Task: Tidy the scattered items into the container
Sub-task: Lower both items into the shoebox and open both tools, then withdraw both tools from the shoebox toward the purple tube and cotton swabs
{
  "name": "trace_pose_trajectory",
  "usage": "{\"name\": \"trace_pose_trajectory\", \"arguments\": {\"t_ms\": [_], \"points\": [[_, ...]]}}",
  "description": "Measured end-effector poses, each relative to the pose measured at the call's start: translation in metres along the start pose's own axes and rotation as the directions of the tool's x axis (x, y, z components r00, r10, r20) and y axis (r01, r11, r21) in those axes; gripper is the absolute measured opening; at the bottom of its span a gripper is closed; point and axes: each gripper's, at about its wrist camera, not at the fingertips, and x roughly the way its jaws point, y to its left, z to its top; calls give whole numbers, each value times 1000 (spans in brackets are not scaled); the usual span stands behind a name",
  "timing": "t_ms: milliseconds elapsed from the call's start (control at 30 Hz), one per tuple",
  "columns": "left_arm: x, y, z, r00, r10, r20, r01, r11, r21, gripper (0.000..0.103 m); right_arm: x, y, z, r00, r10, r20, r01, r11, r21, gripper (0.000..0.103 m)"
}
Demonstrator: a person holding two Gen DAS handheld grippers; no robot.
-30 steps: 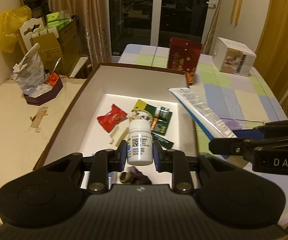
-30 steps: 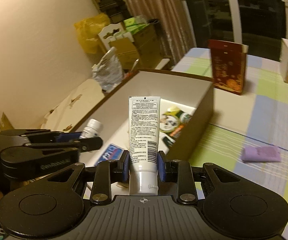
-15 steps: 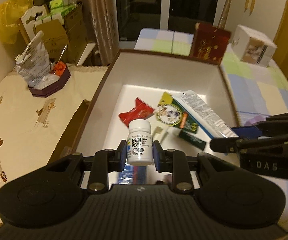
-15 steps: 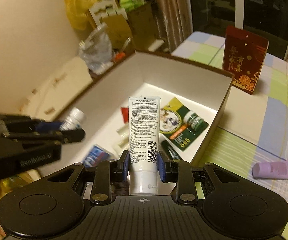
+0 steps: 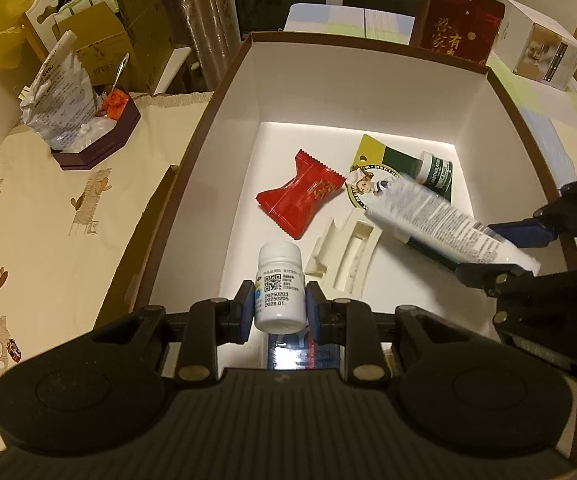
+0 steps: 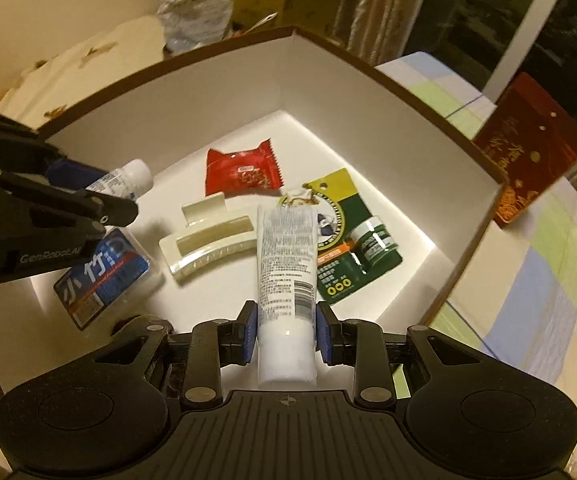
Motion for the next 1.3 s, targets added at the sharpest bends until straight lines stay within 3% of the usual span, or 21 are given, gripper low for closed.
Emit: {"name": "trace_pose_trajectory", "arguments": {"t_ms": [33, 67, 100, 133, 467, 533, 800, 833, 867, 900, 1067, 1300], "points": [[2, 0, 0, 1000, 2, -2, -2, 1000, 2, 22, 1, 0, 1, 1000, 0, -5, 0, 1000, -17, 40], [3, -1, 0, 1000, 3, -4, -3, 1000, 4, 22, -1, 1, 2, 1000, 2, 5, -2, 1000, -29, 61], [4, -1, 1, 1000, 3, -6, -3, 1000, 6, 22, -3, 1, 2, 1000, -14, 24, 15, 999, -40, 73], [5, -1, 1, 1000, 4, -8, -4, 1000, 7, 22, -5, 2, 4, 999, -23, 45, 26, 998, -49, 80], [13, -7, 6, 1000, 12, -8, -11, 999, 33, 23, -19, -10, 8, 995, -7, 97, 18, 993, -116, 80], [13, -8, 8, 1000, 16, -8, -15, 999, 32, 39, -23, -12, 6, 995, -3, 104, 15, 993, -115, 80], [2, -13, 7, 999, 33, 8, -33, 999, 42, 60, -40, -12, -6, 992, 40, 115, -27, 993, -115, 81], [-1, -14, 6, 999, 32, 11, -33, 999, 42, 62, -43, -12, -8, 992, 42, 118, -29, 994, -109, 86], [-4, -14, 6, 999, 30, 12, -30, 999, 40, 63, -46, -12, -11, 991, 41, 124, -28, 995, -101, 99], [-6, -15, 6, 1000, 27, 10, -28, 999, 35, 67, -50, -13, -13, 990, 38, 137, -25, 995, -93, 103], [-25, -17, 3, 1000, 12, 22, -12, 1000, 13, 81, -71, -17, -22, 981, 34, 192, -28, 999, -33, 103], [-60, -22, 0, 999, 23, 41, -22, 1000, -15, 97, -95, -26, -32, 979, 17, 201, -28, 998, 53, 103]]}}
